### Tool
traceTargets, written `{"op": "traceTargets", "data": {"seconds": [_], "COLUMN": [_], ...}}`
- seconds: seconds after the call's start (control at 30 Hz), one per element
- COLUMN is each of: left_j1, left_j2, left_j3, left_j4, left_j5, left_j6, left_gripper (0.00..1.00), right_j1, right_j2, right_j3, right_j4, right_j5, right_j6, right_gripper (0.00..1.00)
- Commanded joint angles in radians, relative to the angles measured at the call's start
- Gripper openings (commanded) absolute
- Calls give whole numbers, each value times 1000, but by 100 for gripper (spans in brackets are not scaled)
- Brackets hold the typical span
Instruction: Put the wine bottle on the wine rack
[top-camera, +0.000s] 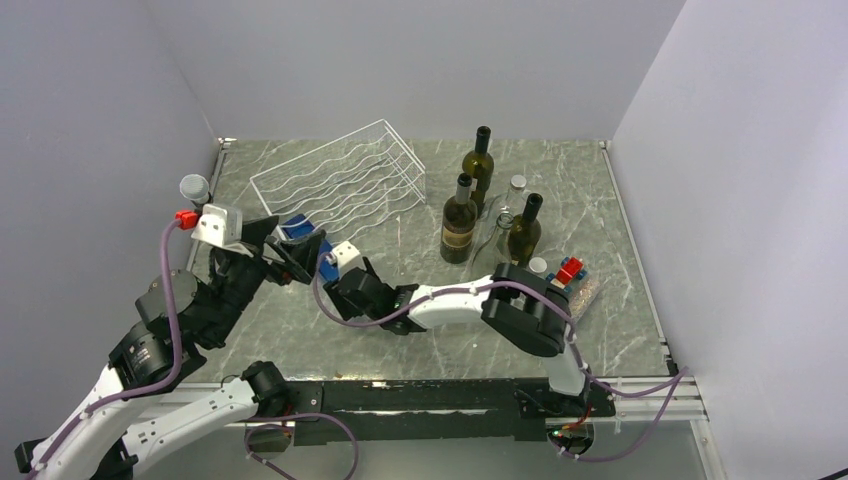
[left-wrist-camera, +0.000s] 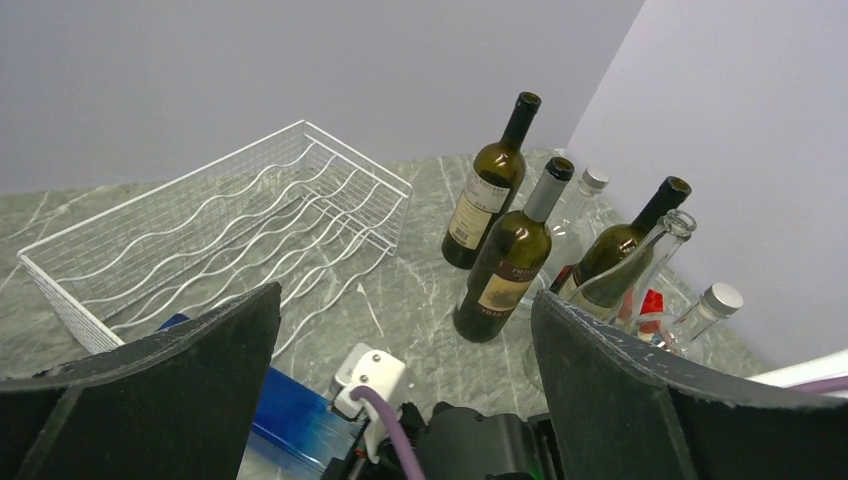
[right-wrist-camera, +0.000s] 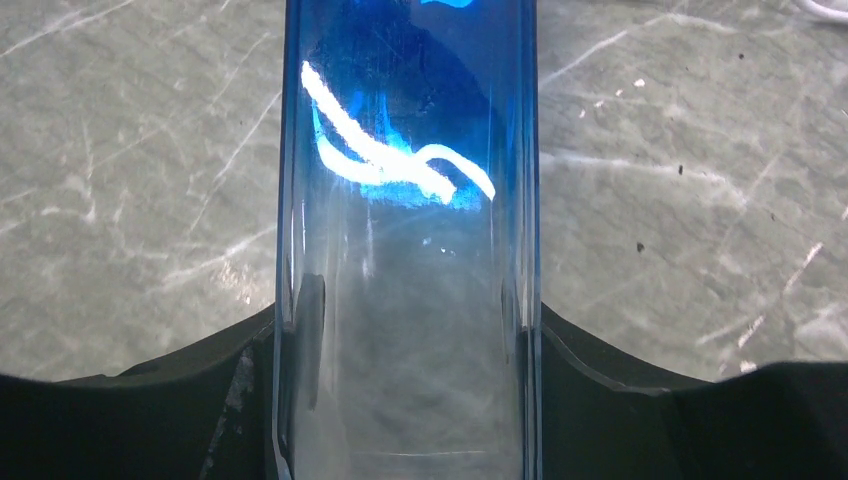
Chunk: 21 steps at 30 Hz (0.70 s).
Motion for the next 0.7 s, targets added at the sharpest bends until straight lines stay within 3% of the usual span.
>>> {"op": "traceTargets", "data": {"seconds": [0.0, 0.27, 0.47, 0.67], "left_j1": [0, 1, 1, 1], "left_j2": [22, 36, 28, 32], "left_j3": [43, 63, 57, 61], "left_j4": [5, -20, -9, -25], "left_j5": [28, 25, 36, 33], "left_j6": [-24, -29, -31, -35], "left_gripper": [99, 99, 99, 99], "right_j1": [-20, -46, -61, -62], "right_j2": [1, 96, 187, 228], "right_j3": [143, 279, 443, 499], "right_j4": [292, 272, 144, 124], "right_j5": [71, 16, -2, -2], "right_j6": [-7, -27, 3, 15], "right_gripper": [0, 0, 0, 0]}}
